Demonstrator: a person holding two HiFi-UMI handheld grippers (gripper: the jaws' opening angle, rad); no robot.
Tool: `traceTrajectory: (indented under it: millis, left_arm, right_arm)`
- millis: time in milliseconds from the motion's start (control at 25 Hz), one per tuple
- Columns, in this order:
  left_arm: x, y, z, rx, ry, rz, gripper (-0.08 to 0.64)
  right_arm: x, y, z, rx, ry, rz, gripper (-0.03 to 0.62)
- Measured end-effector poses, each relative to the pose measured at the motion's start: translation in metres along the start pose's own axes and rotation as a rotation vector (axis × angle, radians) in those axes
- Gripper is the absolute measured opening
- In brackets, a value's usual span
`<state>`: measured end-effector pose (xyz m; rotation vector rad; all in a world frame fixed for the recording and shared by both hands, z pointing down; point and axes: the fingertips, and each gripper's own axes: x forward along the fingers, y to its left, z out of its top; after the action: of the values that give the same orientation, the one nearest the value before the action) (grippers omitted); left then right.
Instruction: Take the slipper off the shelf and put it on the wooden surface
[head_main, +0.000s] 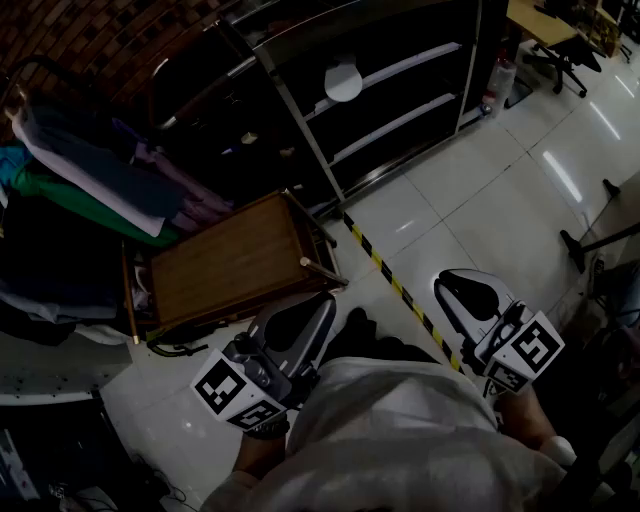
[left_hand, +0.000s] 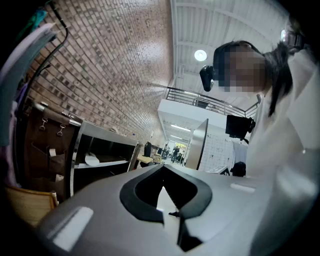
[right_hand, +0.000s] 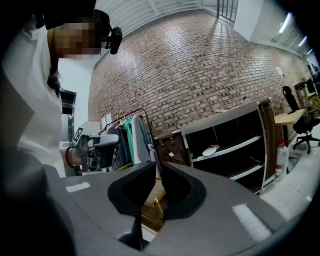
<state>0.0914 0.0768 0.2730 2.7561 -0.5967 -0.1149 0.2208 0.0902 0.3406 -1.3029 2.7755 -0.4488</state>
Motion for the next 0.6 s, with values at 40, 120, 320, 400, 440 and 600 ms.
traceTrajectory:
  millis: [40,120,320,400,440,600]
  left_arm:
    - [0.002,0.008,-0.001,-0.004,0.007,0.005,-0.005]
    - [0.008,0.026,-0.002,0.001,0.022,0.02,-0.005]
    - [0.034,0.084,0.018,0.069,0.032,0.06,-0.005]
    - [0.044,0.114,0.032,0.074,0.022,0.065,-0.005]
    - [0.051,0.129,0.039,0.075,0.019,0.065,-0.005]
    - [0.084,0.188,0.06,0.106,0.058,0.021,-0.005]
  right_arm:
    - [0.002,-0.005,0.001,0.006,-0.007,-0.003,0.028]
    - [0.01,-0.017,0.003,0.013,-0.017,-0.007,0.028]
    - [0.046,-0.053,0.02,0.066,-0.086,0.017,0.043]
    - [0.071,-0.071,0.033,0.053,-0.096,0.016,0.043]
    - [0.083,-0.082,0.041,0.043,-0.097,0.01,0.046]
    - [0.127,-0.132,0.064,0.022,-0.082,-0.046,0.054]
